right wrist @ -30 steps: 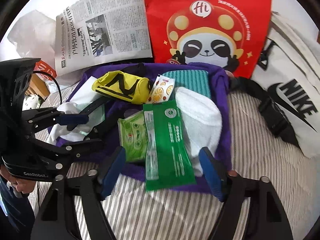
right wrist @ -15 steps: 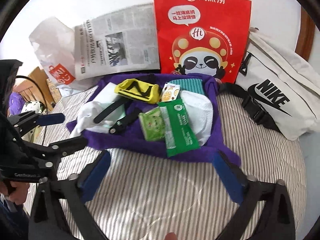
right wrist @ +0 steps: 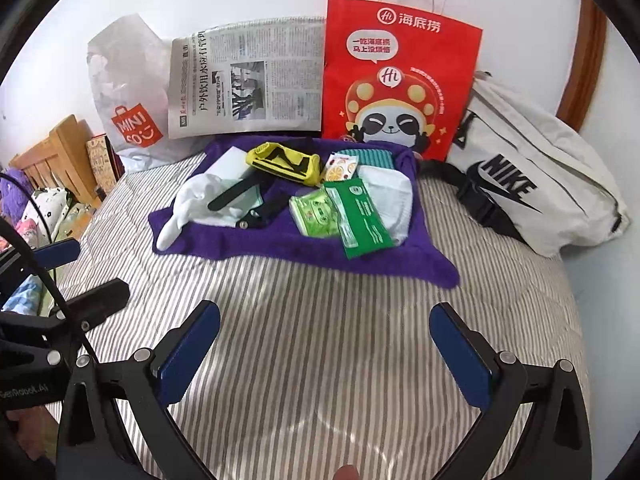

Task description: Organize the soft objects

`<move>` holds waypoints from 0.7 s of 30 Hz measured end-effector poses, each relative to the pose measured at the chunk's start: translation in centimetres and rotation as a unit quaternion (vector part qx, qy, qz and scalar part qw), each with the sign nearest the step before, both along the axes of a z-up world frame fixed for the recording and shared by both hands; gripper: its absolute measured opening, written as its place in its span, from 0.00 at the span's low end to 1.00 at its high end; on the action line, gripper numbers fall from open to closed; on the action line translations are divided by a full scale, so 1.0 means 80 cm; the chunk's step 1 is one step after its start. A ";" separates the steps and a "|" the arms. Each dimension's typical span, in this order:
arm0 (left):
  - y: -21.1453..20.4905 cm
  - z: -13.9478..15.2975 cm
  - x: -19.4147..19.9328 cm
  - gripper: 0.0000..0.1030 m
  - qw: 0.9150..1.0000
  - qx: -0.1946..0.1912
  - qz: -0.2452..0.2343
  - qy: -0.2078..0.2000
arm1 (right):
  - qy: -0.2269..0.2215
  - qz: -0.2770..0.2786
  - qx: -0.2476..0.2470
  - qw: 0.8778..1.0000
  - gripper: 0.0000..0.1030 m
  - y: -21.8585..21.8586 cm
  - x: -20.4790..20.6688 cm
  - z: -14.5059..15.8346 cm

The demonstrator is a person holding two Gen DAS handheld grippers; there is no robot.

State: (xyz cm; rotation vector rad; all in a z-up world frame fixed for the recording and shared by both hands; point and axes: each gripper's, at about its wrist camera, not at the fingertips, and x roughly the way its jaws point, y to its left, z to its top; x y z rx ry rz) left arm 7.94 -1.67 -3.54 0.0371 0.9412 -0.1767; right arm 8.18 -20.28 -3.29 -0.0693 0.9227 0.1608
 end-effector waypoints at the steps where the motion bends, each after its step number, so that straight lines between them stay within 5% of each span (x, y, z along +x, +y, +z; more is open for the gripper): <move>1: 0.002 0.001 -0.009 0.84 1.000 0.003 0.008 -0.005 | -0.002 -0.001 0.000 1.000 1.00 -0.002 -0.006 0.002; 8: 0.016 0.010 -0.052 0.84 0.998 -0.010 0.050 -0.029 | -0.002 -0.016 0.007 1.000 1.00 -0.015 -0.033 0.010; 21: 0.019 0.011 -0.069 0.84 0.998 -0.020 0.051 -0.030 | 0.001 -0.034 0.007 0.999 1.00 -0.032 -0.043 0.012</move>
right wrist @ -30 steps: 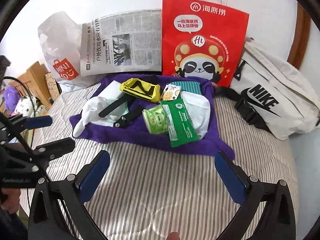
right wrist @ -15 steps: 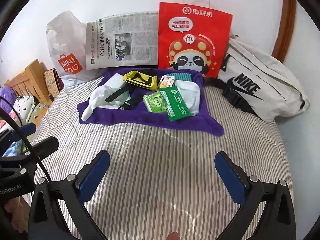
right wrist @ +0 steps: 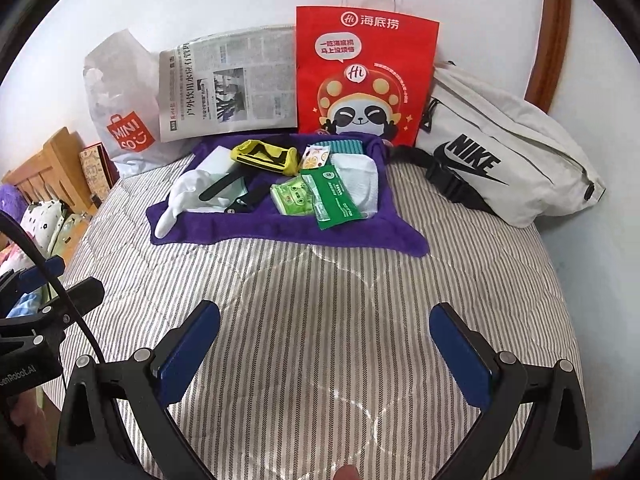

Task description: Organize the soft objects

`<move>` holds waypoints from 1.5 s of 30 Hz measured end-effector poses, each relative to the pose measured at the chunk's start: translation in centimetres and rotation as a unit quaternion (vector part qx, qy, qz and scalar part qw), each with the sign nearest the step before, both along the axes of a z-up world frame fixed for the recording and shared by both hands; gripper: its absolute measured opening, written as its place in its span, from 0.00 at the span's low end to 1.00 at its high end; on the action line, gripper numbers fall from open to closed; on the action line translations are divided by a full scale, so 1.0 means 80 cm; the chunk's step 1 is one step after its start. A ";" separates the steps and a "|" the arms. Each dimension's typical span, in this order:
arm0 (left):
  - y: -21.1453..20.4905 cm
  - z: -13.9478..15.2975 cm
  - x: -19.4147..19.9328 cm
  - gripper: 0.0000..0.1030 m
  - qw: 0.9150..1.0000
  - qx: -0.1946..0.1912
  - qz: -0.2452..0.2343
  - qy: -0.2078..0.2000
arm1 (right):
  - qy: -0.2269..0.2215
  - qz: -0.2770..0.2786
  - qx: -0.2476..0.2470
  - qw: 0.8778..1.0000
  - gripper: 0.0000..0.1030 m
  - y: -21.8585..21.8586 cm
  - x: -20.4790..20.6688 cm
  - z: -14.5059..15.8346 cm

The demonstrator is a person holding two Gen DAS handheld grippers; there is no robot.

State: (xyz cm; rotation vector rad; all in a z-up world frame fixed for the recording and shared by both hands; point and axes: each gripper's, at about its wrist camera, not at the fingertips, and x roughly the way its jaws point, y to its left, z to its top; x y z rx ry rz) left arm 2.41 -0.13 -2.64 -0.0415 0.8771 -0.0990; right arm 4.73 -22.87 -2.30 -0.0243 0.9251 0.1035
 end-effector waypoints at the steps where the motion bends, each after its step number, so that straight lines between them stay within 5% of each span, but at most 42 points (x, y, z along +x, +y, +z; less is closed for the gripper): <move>1: -0.001 -0.001 0.000 0.84 1.000 0.001 -0.001 0.001 | 0.000 -0.001 0.001 1.000 1.00 0.000 0.000 0.000; 45: -0.014 0.000 -0.006 0.84 1.000 0.018 -0.008 0.006 | -0.008 -0.005 0.007 1.000 1.00 -0.004 -0.009 0.009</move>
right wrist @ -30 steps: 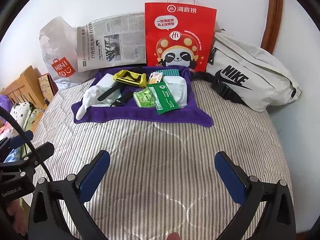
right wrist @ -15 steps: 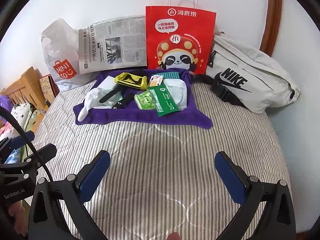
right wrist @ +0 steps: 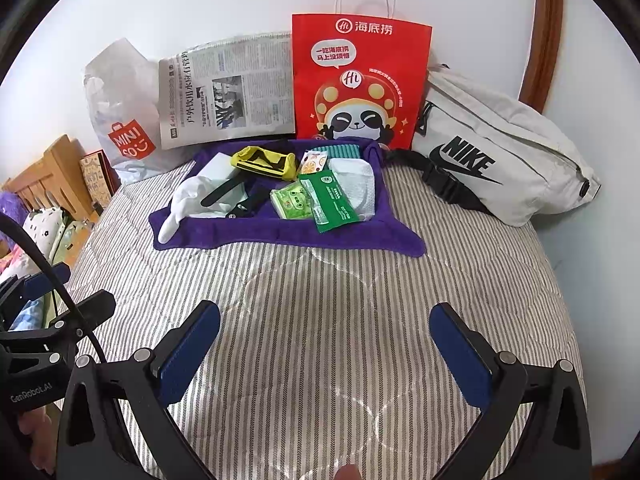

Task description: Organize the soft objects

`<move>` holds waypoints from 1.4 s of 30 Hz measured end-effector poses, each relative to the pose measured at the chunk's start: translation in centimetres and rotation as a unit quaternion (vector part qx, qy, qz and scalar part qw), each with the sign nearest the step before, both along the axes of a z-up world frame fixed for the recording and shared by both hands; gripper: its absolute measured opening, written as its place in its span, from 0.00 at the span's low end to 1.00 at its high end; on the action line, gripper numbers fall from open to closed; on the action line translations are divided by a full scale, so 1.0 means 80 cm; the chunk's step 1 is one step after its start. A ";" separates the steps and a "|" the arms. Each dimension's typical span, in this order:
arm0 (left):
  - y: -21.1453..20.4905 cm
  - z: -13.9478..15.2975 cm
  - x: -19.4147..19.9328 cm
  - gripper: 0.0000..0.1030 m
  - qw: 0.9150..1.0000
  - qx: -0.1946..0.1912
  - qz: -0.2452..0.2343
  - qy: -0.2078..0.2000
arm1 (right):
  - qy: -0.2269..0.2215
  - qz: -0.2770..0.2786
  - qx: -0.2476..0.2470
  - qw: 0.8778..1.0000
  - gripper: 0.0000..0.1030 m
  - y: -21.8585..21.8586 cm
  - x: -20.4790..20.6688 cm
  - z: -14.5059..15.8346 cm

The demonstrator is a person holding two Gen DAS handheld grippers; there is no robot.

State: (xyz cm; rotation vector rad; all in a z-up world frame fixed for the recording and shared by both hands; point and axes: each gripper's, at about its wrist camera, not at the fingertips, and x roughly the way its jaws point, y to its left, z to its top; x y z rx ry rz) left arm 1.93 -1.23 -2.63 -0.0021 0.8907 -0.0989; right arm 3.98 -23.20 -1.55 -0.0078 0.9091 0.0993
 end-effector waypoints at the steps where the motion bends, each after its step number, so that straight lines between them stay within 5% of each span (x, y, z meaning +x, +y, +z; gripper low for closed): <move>1: -0.001 0.001 -0.001 0.84 1.000 0.000 -0.002 -0.001 | 0.001 0.000 0.001 1.000 1.00 0.000 0.000 0.000; 42: -0.003 0.004 -0.008 0.84 1.000 0.008 0.003 -0.005 | 0.000 -0.004 0.004 1.000 1.00 -0.003 -0.006 0.002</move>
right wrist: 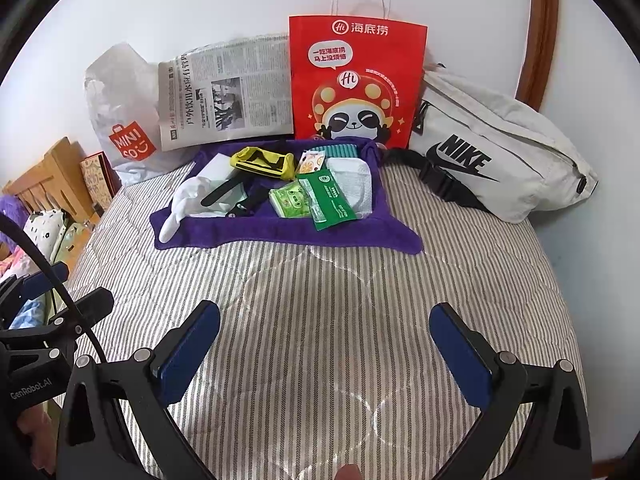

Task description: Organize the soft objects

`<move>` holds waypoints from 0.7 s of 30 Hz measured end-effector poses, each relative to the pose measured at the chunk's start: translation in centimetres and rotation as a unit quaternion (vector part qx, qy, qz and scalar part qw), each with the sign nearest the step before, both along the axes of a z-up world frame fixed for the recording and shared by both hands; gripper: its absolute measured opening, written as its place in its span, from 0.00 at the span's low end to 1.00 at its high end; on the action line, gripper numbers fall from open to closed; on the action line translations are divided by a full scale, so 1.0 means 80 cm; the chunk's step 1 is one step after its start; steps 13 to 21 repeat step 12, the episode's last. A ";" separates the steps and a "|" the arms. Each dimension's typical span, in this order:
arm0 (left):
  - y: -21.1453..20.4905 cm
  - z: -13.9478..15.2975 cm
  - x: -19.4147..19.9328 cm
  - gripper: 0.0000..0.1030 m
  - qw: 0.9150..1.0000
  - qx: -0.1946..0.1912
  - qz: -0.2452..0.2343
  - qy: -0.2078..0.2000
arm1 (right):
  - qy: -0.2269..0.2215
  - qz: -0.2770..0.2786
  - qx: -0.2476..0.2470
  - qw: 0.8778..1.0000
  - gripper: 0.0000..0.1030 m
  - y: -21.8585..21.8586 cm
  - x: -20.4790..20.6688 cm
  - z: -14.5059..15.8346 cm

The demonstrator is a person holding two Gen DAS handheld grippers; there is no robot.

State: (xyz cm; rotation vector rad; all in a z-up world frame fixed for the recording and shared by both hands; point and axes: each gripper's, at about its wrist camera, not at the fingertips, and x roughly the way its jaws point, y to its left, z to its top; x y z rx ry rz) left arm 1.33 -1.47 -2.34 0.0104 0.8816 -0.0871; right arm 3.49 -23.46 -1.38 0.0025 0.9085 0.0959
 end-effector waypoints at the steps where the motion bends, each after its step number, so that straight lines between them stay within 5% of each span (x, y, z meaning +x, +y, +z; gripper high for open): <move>1: 0.000 -0.001 0.000 0.84 1.000 0.000 0.000 0.000 | 0.000 0.000 0.000 1.000 1.00 0.000 0.000 0.000; 21: 0.001 0.003 -0.001 0.85 1.000 -0.003 0.002 -0.004 | 0.000 0.001 0.000 1.000 1.00 0.001 0.000 0.000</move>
